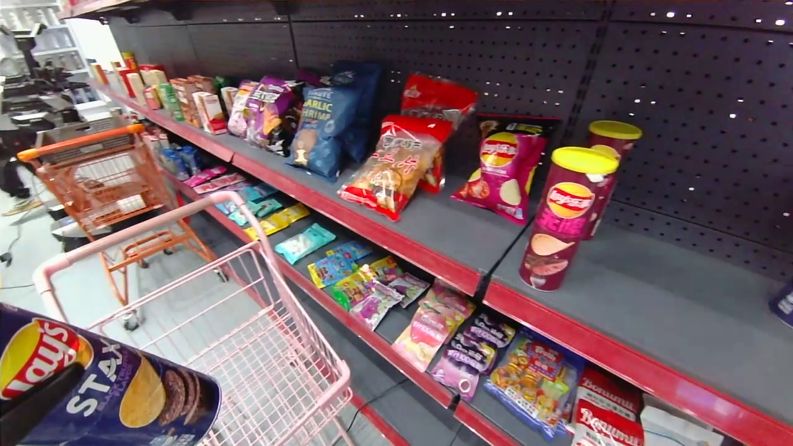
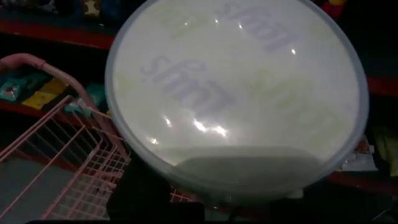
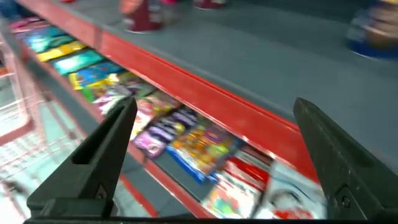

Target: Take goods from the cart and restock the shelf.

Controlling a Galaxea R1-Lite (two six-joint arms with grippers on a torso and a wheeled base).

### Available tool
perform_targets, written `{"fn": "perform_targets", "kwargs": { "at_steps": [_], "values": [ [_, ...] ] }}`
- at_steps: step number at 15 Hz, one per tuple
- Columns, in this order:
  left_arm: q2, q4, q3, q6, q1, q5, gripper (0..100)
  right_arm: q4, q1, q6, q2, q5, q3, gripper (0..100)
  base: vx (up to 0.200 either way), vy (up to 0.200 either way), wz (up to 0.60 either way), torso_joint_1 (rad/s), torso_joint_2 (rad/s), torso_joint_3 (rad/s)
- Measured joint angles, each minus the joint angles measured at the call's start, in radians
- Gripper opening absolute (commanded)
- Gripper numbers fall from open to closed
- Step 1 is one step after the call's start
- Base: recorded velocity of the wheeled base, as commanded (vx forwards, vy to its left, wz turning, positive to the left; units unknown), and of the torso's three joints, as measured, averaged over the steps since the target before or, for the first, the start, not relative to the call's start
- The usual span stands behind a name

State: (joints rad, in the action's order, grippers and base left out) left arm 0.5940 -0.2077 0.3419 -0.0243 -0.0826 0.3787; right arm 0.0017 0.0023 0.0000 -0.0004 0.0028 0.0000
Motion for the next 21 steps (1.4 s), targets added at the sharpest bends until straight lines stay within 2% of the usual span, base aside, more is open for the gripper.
{"fn": "perform_targets", "kwargs": {
  "at_steps": [6, 17, 21],
  "values": [
    [0.001, 0.003, -0.001, 0.000, 0.000, 0.001, 0, 0.000, 0.000, 0.000, 0.000, 0.001, 0.000, 100, 0.000, 0.000, -0.60, 0.000, 0.00, 0.004],
    [-0.019, 0.024, -0.015, 0.001, -0.001, 0.003, 0, 0.000, 0.000, 0.000, 0.000, 0.014, 0.000, 100, 0.000, 0.000, 0.00, 0.000, 0.00, 0.000],
    [-0.026, 0.025, -0.016, 0.001, -0.001, 0.003, 0, 0.000, 0.000, 0.000, 0.000, 0.014, 0.000, 100, 0.000, 0.000, 0.00, 0.136, -0.33, -0.184]
  ]
}}
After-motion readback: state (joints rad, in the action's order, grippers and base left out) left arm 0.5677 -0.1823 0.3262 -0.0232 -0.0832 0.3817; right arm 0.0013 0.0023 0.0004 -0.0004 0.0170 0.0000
